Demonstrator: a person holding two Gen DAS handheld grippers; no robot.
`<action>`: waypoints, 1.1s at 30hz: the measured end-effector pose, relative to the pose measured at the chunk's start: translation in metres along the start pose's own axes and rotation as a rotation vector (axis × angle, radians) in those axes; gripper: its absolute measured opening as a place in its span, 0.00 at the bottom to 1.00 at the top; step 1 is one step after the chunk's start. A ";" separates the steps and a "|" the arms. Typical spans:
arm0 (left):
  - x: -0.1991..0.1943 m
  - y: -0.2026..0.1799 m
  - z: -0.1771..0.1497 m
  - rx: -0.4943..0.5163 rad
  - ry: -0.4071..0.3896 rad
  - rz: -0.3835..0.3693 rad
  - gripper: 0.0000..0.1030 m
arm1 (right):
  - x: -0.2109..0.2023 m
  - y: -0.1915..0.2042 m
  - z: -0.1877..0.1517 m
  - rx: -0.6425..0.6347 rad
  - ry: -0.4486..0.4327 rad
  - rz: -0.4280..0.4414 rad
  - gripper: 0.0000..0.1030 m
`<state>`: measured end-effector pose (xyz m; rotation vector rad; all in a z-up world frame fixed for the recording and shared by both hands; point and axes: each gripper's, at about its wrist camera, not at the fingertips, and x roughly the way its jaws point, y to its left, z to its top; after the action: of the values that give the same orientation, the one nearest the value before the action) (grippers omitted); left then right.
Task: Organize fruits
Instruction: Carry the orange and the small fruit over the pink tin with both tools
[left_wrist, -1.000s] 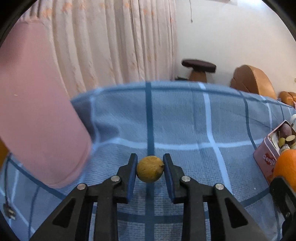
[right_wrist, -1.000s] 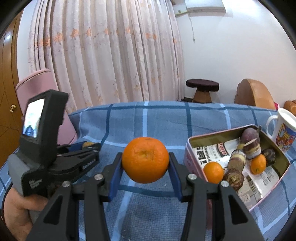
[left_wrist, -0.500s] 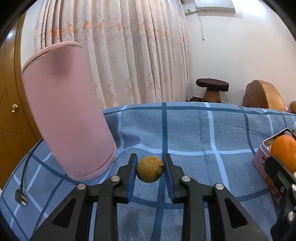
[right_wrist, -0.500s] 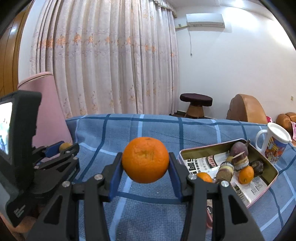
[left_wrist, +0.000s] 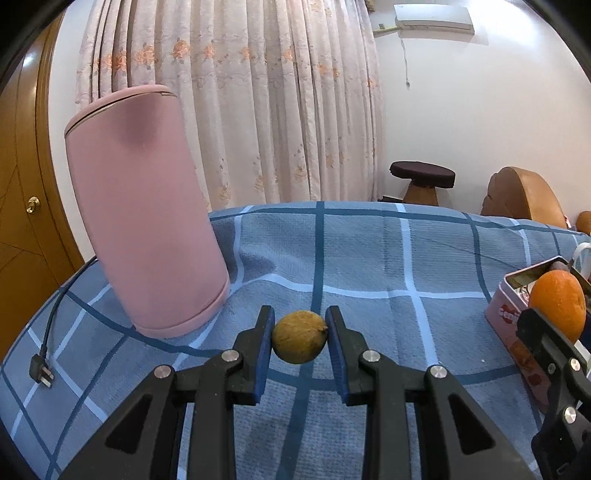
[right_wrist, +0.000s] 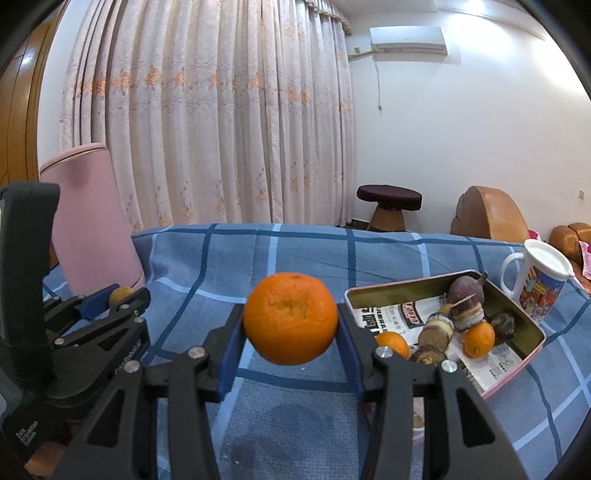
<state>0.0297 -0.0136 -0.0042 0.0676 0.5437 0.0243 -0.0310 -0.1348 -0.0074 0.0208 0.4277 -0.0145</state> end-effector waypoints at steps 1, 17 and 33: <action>-0.002 -0.001 -0.001 0.001 -0.001 0.000 0.29 | -0.001 -0.001 -0.001 -0.001 0.000 -0.001 0.48; -0.016 -0.017 -0.007 0.000 -0.011 -0.017 0.29 | -0.015 -0.021 -0.004 0.000 -0.004 -0.024 0.48; -0.029 -0.055 -0.011 0.022 -0.009 -0.068 0.29 | -0.027 -0.054 -0.008 -0.019 -0.014 -0.066 0.48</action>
<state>-0.0003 -0.0693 -0.0022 0.0709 0.5370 -0.0479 -0.0600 -0.1887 -0.0043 -0.0124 0.4147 -0.0753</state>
